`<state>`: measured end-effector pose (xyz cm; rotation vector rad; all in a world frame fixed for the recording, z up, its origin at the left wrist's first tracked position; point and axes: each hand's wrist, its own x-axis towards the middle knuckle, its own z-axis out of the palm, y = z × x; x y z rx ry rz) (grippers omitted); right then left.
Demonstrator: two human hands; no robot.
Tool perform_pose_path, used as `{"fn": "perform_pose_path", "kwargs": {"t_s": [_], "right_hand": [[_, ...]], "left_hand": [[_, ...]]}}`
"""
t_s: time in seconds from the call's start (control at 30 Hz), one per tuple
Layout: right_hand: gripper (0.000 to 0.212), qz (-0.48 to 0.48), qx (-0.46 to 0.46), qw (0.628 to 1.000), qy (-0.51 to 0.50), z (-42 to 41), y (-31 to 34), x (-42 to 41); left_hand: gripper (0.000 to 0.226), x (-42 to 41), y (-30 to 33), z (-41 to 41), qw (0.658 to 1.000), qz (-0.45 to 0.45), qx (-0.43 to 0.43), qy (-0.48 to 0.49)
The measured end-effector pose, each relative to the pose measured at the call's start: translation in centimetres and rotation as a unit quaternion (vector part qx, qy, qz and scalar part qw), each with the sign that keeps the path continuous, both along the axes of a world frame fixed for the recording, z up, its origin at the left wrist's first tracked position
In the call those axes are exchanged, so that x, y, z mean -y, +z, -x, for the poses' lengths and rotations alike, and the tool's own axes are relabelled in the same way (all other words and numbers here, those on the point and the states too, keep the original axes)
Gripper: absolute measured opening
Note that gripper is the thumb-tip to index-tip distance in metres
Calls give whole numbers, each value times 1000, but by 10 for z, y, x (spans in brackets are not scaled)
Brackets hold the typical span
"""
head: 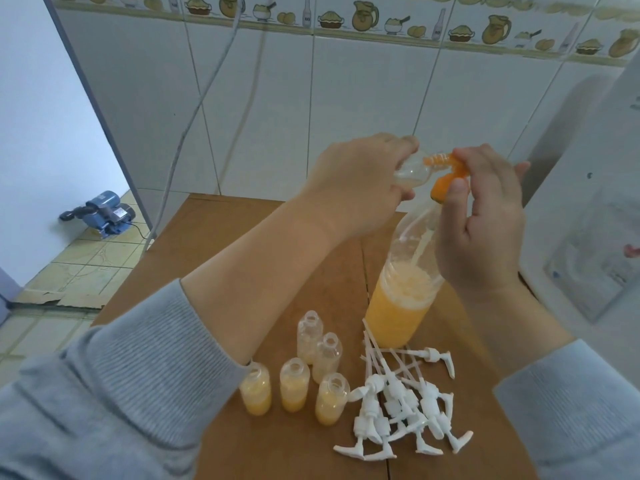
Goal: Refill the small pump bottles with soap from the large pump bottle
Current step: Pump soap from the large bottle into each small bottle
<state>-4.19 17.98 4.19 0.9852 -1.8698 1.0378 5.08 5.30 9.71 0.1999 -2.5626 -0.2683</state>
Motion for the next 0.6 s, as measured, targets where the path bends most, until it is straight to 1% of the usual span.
{"fn": "perform_pose_path", "kwargs": {"t_s": [0.1,0.23,0.4,0.5,0.6], "right_hand": [[41,23,-1,1000,9,-2,7,-2],[38,57,-1,998,-4,-4,1,3],[39,33,18,999,-3,-1,-7,5],[41,19,15,1000,-7,-3,-1,4],[43,39,9,999,2,-5,8,4]], "left_hand": [[46,0,9,-1,1000,-18,-2,-14],[44,1,13,0,999,-32,14,-27],[41,2,2,4,999,-31,30,-24],[43,4,8,2,999,-34,32,-20],[40,5,15,0,1000,-14,13,-16]]}}
